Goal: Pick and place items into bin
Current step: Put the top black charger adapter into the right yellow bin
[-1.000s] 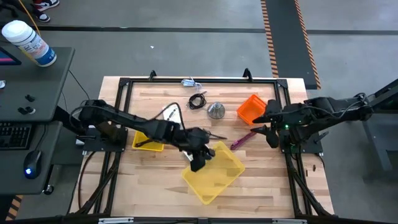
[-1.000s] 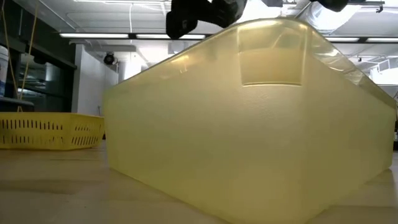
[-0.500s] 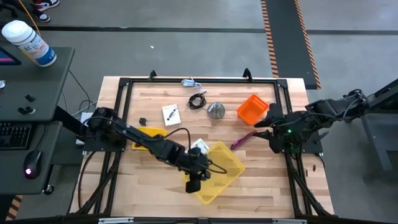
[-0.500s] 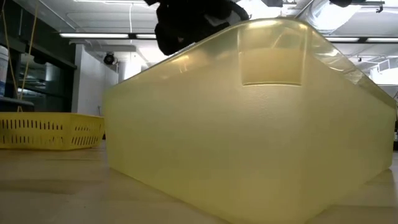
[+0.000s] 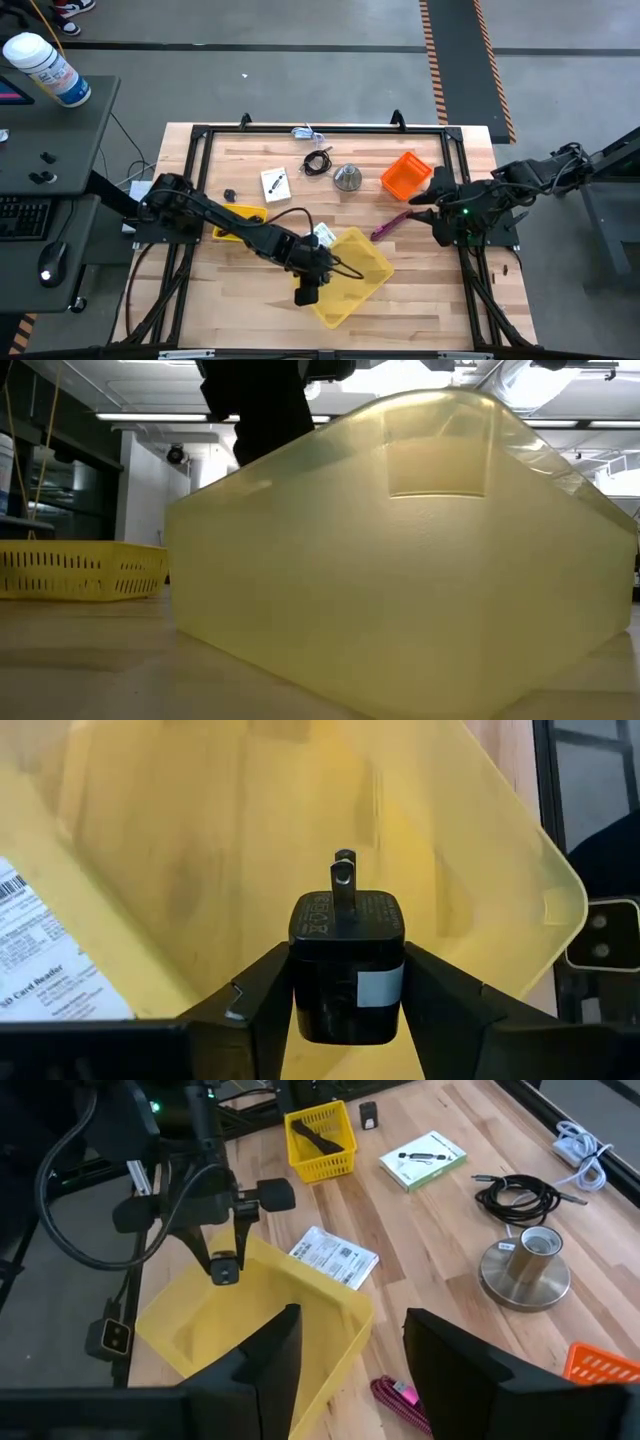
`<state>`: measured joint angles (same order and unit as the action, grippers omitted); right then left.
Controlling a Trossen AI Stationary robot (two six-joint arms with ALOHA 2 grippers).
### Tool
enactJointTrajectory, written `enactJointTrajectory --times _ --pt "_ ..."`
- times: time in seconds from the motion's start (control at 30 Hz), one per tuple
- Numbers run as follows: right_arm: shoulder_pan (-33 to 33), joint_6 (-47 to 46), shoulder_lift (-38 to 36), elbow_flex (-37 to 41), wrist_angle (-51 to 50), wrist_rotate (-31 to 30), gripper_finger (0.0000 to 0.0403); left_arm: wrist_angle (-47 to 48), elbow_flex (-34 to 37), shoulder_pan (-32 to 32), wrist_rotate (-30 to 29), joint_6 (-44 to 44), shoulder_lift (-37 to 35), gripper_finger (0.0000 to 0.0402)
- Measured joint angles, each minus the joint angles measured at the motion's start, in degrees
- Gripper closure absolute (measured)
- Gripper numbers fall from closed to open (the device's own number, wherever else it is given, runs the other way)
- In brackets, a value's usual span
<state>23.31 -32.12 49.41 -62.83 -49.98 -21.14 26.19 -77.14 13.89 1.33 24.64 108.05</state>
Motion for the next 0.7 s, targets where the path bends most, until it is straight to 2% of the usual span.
enactJointTrajectory --times 0.3,0.7 --pt "0.0 0.05 0.0 0.0 0.02 -0.74 0.023 0.51 -0.1 -0.02 1.15 -6.91 0.63 0.0253" --pt "0.0 -0.02 0.02 0.0 0.05 -0.99 0.0232 0.8 0.05 -0.04 0.61 -11.41 3.87 0.0253"
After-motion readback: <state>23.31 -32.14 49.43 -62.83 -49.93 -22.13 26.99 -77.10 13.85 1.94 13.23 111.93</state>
